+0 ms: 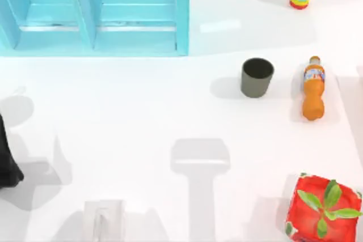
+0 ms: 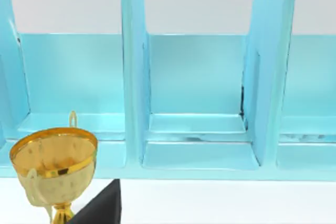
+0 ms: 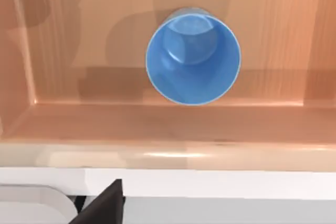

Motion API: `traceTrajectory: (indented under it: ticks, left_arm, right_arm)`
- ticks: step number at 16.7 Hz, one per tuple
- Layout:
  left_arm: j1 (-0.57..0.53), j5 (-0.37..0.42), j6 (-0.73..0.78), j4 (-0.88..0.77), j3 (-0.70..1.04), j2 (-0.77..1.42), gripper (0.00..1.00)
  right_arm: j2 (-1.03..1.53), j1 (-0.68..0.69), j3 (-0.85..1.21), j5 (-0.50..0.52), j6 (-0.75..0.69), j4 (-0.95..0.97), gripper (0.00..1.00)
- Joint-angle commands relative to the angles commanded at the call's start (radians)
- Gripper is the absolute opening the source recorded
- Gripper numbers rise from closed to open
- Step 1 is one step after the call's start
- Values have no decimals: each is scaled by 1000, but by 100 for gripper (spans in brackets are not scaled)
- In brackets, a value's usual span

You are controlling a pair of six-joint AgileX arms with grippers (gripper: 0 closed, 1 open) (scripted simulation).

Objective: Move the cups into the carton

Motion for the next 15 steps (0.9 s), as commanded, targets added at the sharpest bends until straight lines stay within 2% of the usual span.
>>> traceTrajectory:
  ticks: [8, 11, 15]
  left_arm:
    - [0, 0, 0, 0, 0, 0, 100]
    - [0, 0, 0, 0, 0, 0, 100]
    - [0, 0, 0, 0, 0, 0, 100]
  right_arm:
    - [33, 37, 49, 0, 35, -15, 100]
    - [145, 159, 172, 6, 156, -15, 100]
    - [365, 432, 404, 29, 432, -10, 100]
